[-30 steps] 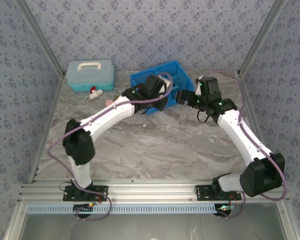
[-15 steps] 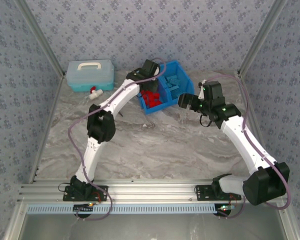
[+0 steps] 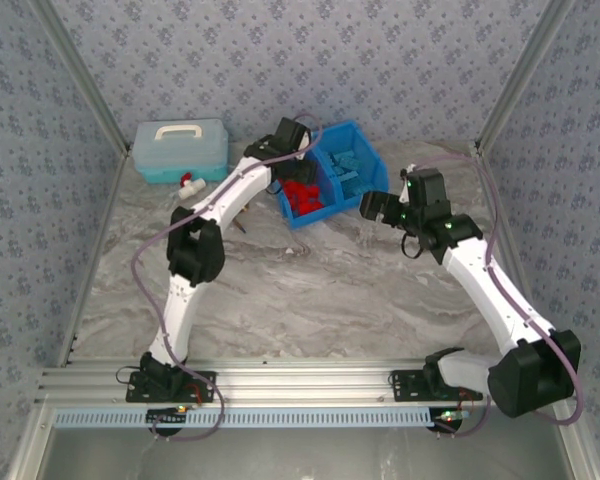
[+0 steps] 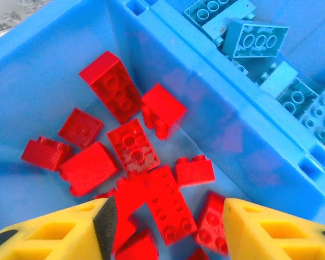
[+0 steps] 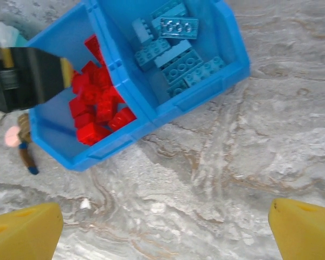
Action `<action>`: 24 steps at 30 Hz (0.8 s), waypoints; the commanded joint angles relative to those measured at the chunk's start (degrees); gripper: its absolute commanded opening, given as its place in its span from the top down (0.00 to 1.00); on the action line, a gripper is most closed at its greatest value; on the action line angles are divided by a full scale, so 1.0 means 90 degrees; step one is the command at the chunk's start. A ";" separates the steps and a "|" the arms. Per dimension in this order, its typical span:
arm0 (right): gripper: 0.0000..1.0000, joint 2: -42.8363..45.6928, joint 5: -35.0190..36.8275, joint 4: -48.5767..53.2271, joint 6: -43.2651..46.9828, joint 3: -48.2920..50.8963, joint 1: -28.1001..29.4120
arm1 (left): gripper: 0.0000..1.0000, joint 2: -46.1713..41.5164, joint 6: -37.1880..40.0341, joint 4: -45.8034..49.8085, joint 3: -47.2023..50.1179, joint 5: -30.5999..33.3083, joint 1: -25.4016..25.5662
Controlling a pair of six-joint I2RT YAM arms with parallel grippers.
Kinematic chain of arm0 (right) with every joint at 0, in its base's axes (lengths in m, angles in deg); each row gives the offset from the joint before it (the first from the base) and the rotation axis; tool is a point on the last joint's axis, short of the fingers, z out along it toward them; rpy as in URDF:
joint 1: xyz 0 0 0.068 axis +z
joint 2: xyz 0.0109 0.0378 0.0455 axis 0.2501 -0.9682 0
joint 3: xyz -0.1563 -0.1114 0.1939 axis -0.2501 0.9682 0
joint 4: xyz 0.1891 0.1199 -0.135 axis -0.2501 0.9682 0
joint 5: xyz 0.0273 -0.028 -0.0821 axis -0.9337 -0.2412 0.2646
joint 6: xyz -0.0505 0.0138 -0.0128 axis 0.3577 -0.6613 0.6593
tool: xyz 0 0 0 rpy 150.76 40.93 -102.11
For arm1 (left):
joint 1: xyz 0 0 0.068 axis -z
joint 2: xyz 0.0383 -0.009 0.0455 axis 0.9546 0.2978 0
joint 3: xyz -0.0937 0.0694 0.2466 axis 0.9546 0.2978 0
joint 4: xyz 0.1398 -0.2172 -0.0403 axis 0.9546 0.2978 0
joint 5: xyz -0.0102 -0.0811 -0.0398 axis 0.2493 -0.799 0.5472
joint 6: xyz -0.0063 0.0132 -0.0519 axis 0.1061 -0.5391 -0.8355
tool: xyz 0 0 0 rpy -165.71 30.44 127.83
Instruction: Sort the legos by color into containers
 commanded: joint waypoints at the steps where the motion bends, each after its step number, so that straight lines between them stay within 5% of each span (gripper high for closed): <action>1: 0.00 0.0466 0.1237 -0.0483 0.0391 0.0523 -0.0057 | 0.37 -0.1827 0.0021 -0.1328 0.1269 -0.0008 0.0000; 8: 0.00 0.0966 0.3127 -0.1949 0.0938 0.2030 -0.0468 | 0.01 -0.4588 0.0628 -0.3068 0.4898 0.1149 -0.0029; 17: 0.00 -0.0900 0.3798 -0.4192 0.1808 0.2819 -0.1187 | 0.01 -0.6985 0.2134 -0.5328 0.9106 0.2855 -0.0251; 24: 0.00 -0.2270 0.3014 -0.6484 0.2866 0.3173 -0.1333 | 0.01 -0.7493 0.1415 -0.5979 1.0465 0.2961 -0.1319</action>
